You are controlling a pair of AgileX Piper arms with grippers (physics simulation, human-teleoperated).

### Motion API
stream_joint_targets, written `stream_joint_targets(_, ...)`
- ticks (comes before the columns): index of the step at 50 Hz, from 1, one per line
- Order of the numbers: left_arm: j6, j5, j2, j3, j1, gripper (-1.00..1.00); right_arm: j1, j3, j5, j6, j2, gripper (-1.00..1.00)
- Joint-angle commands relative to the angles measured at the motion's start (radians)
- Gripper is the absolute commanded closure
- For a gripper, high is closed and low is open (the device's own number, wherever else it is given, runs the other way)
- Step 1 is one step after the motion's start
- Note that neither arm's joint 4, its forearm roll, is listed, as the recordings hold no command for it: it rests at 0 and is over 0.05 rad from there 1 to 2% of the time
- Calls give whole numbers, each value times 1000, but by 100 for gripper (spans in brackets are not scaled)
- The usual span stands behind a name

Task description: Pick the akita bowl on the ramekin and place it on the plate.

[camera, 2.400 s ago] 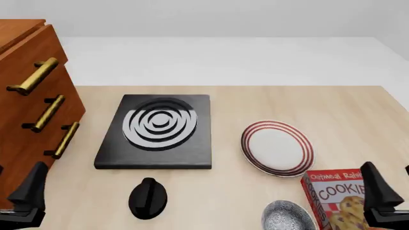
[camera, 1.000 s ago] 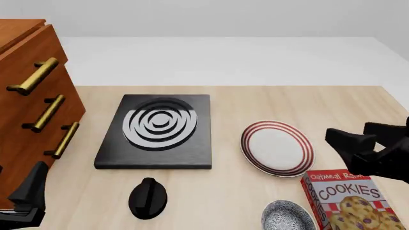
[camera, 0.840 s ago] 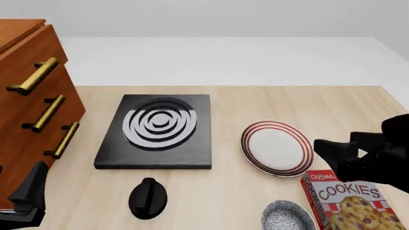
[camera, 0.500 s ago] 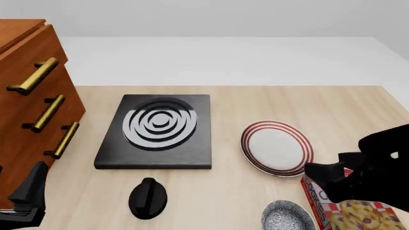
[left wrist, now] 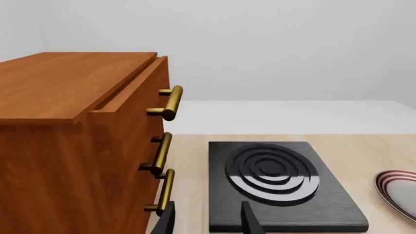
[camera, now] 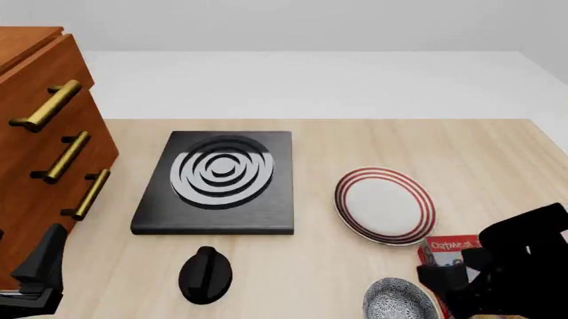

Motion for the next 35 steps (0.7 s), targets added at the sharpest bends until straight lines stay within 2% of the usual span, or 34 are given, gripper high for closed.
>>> stream_joint_targets(1,0,0,0,0,0,-100,2,39,-10,9,5,-100)
stream_joint_targets(16,0,0,0,0,0,-100,7,70,-64,52,62,-100)
stream_joint_targets(35,0,0,0,0,0,-100,-1,125,-115,48,104,-100)
